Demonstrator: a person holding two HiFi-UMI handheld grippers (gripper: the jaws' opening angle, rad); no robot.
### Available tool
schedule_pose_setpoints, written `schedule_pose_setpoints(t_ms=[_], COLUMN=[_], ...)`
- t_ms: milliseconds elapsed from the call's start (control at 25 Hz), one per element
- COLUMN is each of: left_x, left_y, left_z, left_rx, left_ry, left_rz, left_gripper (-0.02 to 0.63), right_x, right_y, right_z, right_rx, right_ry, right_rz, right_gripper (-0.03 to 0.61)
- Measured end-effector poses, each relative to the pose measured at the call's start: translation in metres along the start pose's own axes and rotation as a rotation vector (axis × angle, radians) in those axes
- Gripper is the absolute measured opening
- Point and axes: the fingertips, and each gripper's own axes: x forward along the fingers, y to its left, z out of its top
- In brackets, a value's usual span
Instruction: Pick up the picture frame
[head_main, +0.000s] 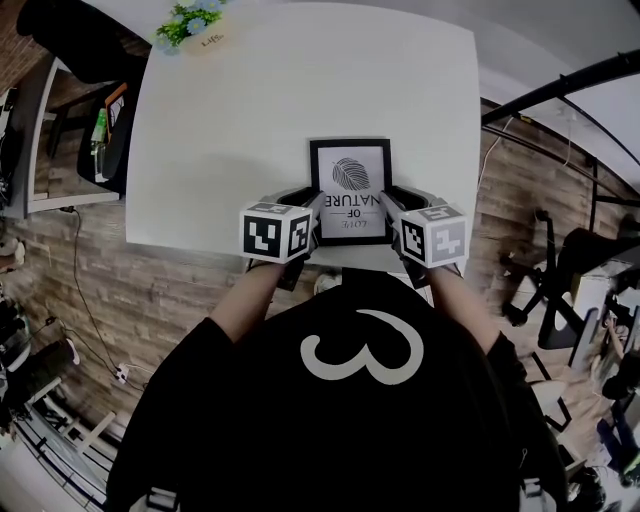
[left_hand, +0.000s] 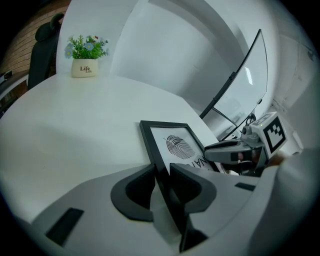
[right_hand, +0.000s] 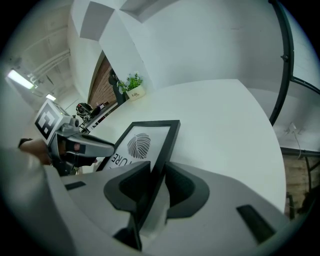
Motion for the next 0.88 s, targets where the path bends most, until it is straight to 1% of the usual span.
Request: schedule_pose_setpoints(t_ms=[200,440,680,880], left_x=[-0.002,-0.01,-0.015,-0.031], left_y=[-0.002,-0.01,-0.01,-0.021], left_z=[0.002,-0.002,0.005,0.003], left_rx=[-0.01,0.001,0.005,0.007], left_ry=[-0.006,-0.019,-0.036,-0.076], left_rz=[-0.003,0.01,0.02,0.038], left_gripper=[0.101,0.1,0.1,0.098], right_x=[-0.001,-0.012,-0.012,-0.029], right_y=[-0.001,0.003,0.003,0.011], right_z=[0.0,-0.003,0.004,0.005], right_rx=[0.017,0.008,0.013,-0.021], right_ry=[-0.017,-0.043,-0.072,-0.115], right_rz=[-0.014,-0.027,-0.011,-0.004], right_gripper=[0.103,0.1,0.098,0.097])
